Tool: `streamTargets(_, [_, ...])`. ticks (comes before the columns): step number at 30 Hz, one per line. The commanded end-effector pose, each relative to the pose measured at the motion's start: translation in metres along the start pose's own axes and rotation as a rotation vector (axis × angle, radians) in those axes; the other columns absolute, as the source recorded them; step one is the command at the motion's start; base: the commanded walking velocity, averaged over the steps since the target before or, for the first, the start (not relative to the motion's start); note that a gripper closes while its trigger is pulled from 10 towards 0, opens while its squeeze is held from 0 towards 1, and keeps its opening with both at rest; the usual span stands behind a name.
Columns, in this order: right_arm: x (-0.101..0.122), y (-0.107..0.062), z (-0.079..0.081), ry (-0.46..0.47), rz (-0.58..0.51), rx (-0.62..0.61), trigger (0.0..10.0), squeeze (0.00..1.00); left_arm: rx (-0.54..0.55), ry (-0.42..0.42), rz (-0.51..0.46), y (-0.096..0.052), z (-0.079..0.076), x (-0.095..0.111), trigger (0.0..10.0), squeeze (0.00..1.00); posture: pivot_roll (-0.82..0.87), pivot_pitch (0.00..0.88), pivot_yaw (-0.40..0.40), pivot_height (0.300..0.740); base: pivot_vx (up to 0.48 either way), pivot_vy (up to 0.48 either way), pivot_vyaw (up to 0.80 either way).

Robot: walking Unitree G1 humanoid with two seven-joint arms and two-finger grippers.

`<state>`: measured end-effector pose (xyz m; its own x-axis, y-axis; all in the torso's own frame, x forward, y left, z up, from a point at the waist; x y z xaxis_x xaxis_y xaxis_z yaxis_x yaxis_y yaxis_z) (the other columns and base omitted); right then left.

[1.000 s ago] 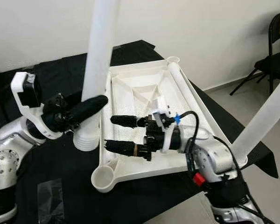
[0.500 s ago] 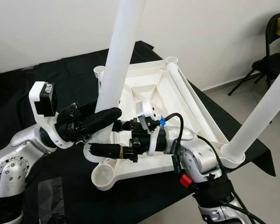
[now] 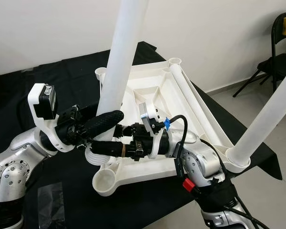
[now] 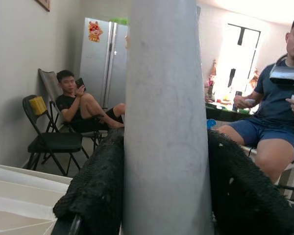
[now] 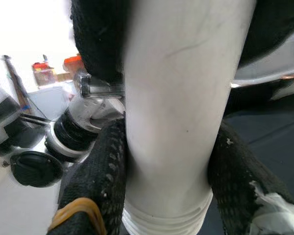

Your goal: Building children table

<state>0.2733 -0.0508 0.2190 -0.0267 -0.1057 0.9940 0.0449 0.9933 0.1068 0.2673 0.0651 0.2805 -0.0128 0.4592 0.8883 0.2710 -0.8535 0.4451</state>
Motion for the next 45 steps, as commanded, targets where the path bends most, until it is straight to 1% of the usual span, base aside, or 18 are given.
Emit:
streamTargets(1, [-0.003,-0.001,-0.001,-0.017,0.020,-0.017,0.0,0.00,-0.002,0.001,-0.007,0.001,0.000,0.007,10.0,1.00,-0.03,0.103,0.052,0.740,0.000,0.000,0.00])
streamTargets(3, [-0.005,-0.004,-0.005,-0.023,0.032,-0.044,0.0,0.00,0.063,0.059,-0.012,-0.001,0.013,0.018,10.0,1.00,-0.03,0.103,0.054,0.740,0.000,0.000,0.00])
streamTargets(7, [-0.005,-0.009,-0.008,-0.027,0.043,-0.069,0.0,0.00,0.071,0.125,0.007,-0.006,0.016,0.029,10.0,1.00,-0.03,0.103,0.056,0.740,0.000,0.000,0.00])
streamTargets(9, [-0.007,-0.019,-0.013,-0.036,0.076,-0.105,0.0,0.00,0.040,0.202,0.041,-0.013,0.012,0.045,10.0,1.00,-0.03,0.103,0.060,0.740,0.000,0.000,0.00])
streamTargets(12, [-0.011,-0.027,-0.014,-0.046,0.124,-0.124,0.0,0.00,-0.007,0.261,0.092,-0.016,0.004,0.053,10.0,1.00,-0.03,0.103,0.061,0.740,0.000,0.000,0.00])
streamTargets(16, [-0.016,-0.031,-0.016,-0.058,0.191,-0.141,0.0,0.00,-0.083,0.325,0.189,-0.014,-0.008,0.052,10.0,1.00,-0.03,0.101,0.061,0.740,0.000,0.000,0.00])
streamTargets(17, [-0.017,-0.031,-0.019,-0.064,0.208,-0.154,0.0,0.00,-0.102,0.334,0.208,-0.012,-0.011,0.051,10.0,0.91,-0.03,0.099,0.062,0.740,0.000,0.000,0.00])
streamTargets(19, [-0.019,-0.031,-0.022,-0.072,0.225,-0.169,0.0,0.00,-0.123,0.333,0.217,-0.009,-0.014,0.050,10.0,0.91,-0.03,0.099,0.062,0.740,0.000,0.000,0.00])
streamTargets(20, [-0.021,-0.029,-0.025,-0.078,0.245,-0.184,0.0,0.00,-0.148,0.326,0.224,-0.006,-0.017,0.049,10.0,0.29,-0.03,0.098,0.062,0.740,0.000,0.000,0.00])
streamTargets(22, [-0.022,-0.028,-0.026,-0.081,0.257,-0.192,0.0,0.00,-0.163,0.319,0.226,-0.005,-0.020,0.048,10.0,0.29,-0.03,0.098,0.062,0.740,0.000,0.000,0.00])
streamTargets(23, [-0.025,-0.026,-0.028,-0.089,0.281,-0.196,0.0,0.00,-0.171,0.318,0.240,-0.003,-0.020,0.044,10.0,0.00,-0.03,0.098,0.062,0.740,0.000,0.000,0.00])
streamTargets(27, [-0.036,-0.023,-0.029,-0.129,0.361,-0.196,0.0,0.00,-0.123,0.324,0.265,0.005,-0.010,0.036,10.0,0.00,-0.03,0.097,0.062,0.740,0.000,0.000,0.00])
streamTargets(29, [-0.039,-0.018,-0.029,-0.155,0.384,-0.187,0.0,0.00,-0.028,0.327,0.280,0.012,0.007,0.030,10.0,0.00,-0.03,0.096,0.062,0.740,0.000,0.000,0.00])
streamTargets(32, [-0.039,-0.017,-0.029,-0.158,0.382,-0.185,0.0,0.00,0.004,0.328,0.282,0.013,0.012,0.029,10.0,0.00,-0.03,0.096,0.062,0.740,0.000,0.000,0.00])
streamTargets(33, [-0.036,-0.018,-0.032,-0.164,0.373,-0.205,0.0,0.00,0.055,0.349,0.309,0.009,0.024,0.028,10.0,0.00,-0.03,0.097,0.063,0.740,0.000,0.000,0.00])
streamTargets(34, [-0.036,-0.019,-0.034,-0.167,0.373,-0.215,0.0,0.00,0.066,0.355,0.320,0.006,0.026,0.028,10.0,0.00,-0.03,0.097,0.063,0.740,0.000,0.000,0.00])
streamTargets(41, [-0.037,-0.023,-0.035,-0.172,0.391,-0.225,0.0,0.00,0.093,0.362,0.334,-0.001,0.031,0.030,10.0,0.00,-0.03,0.099,0.065,0.740,0.000,0.000,0.00])
streamTargets(45, [-0.052,-0.028,-0.041,-0.211,0.526,-0.251,0.0,0.00,0.068,0.355,0.346,0.003,0.026,0.029,10.0,0.00,-0.03,0.098,0.060,0.740,0.000,0.000,0.00])
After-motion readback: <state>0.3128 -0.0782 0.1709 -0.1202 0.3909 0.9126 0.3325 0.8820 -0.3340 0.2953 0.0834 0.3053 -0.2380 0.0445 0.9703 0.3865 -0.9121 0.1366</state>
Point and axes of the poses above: a point about 5 cm out from each wrist's last joint towards the gripper, its own y axis pointing out of the wrist towards the gripper, its own x axis along the axis of the wrist's last joint, z = x × y, the point moved 5 cm from there along y, pointing out of the wrist towards the gripper, and after that the axes turned 4 degrees about -y, right-handed, at the moved point
